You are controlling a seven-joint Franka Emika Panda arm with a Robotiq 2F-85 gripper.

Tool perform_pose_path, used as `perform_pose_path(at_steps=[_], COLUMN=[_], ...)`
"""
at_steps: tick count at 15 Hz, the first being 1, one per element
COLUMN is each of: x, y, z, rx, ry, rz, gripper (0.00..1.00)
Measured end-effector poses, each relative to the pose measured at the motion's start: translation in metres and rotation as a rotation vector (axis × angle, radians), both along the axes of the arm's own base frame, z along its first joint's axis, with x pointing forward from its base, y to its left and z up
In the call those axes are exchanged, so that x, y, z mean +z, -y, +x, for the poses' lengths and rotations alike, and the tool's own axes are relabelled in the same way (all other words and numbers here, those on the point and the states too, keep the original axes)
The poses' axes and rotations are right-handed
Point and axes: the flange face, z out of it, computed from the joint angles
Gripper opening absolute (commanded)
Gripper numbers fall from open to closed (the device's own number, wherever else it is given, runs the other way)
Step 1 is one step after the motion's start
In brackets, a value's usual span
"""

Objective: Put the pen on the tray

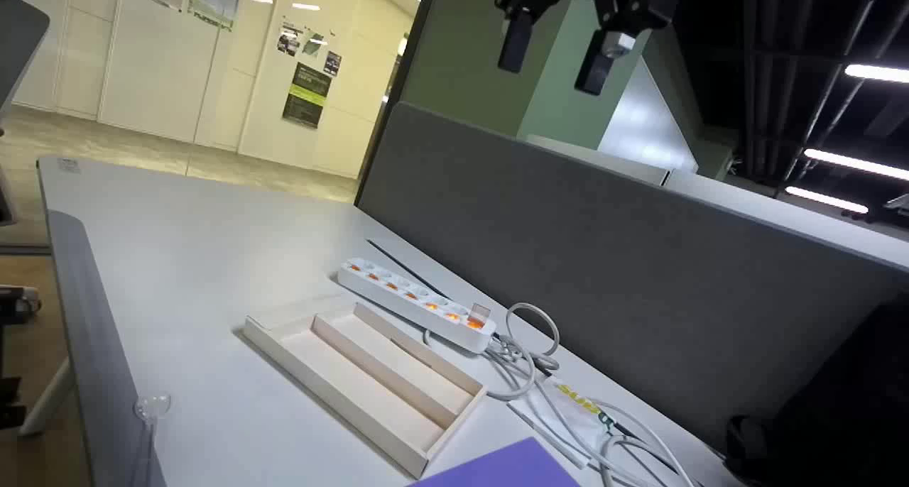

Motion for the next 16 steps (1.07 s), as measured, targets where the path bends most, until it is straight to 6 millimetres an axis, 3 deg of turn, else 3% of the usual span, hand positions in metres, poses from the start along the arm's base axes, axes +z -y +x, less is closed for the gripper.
perform_pose_path(at_steps=[13,16], x=[-0.0003,-0.0062], y=[0.0003,0.0083], z=[0.0004,0.0027], rx=[-0.001,-0.024], ry=[0.001,0.000], rz=[-0.001,-0.003], gripper=[1.00,1.00])
